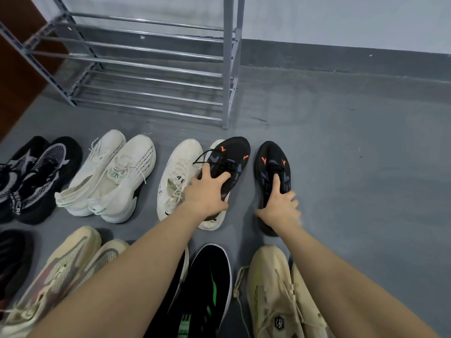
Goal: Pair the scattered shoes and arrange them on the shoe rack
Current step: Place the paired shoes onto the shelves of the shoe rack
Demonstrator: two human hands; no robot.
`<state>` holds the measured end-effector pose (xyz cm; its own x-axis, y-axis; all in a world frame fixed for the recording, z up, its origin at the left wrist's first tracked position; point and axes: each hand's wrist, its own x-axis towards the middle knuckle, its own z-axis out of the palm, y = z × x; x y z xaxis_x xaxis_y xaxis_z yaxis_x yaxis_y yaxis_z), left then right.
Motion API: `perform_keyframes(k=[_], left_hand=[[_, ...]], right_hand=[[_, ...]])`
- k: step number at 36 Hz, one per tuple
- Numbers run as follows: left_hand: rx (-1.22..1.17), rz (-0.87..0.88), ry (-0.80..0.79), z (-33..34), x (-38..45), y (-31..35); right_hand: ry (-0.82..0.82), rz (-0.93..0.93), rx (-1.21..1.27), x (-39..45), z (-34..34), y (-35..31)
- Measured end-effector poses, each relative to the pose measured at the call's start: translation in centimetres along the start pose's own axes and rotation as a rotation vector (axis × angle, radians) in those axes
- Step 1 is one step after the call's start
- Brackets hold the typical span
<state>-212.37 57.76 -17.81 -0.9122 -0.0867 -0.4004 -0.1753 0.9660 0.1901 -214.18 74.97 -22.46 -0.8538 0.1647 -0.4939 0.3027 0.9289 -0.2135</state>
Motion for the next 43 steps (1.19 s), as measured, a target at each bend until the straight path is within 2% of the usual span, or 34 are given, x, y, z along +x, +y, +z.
perform_keyframes(k=[6,14,23,28,33,43], left_hand=[[0.103,0.032,0.203,0.0,-0.5,0.9],[0.053,0.155,0.353,0.5,0.5,5.4],[-0.137,0.028,0.286,4.2,1.0,10.0],[-0.131,-0.030,0.160,5.9,1.2,10.4],[-0.141,0.044,0.059,7.2,1.5,8.5],[-0.178,0.159,-0.002,7.1,1.2,8.7]], right_hand=[[0.125,0.007,0.103,-0.6,-0.3,0.6],[0.283,0.049,0.183,-0.1,-2.1,2.2],[0.219,0.088,0.193,0.2,-0.9,6.0],[0.212,0.031,0.237,0.7,-0.7,5.7],[0.209,0.041,0.259,1.0,0.0,5.5],[0.210,0.060,0.261,1.1,0.0,5.3]])
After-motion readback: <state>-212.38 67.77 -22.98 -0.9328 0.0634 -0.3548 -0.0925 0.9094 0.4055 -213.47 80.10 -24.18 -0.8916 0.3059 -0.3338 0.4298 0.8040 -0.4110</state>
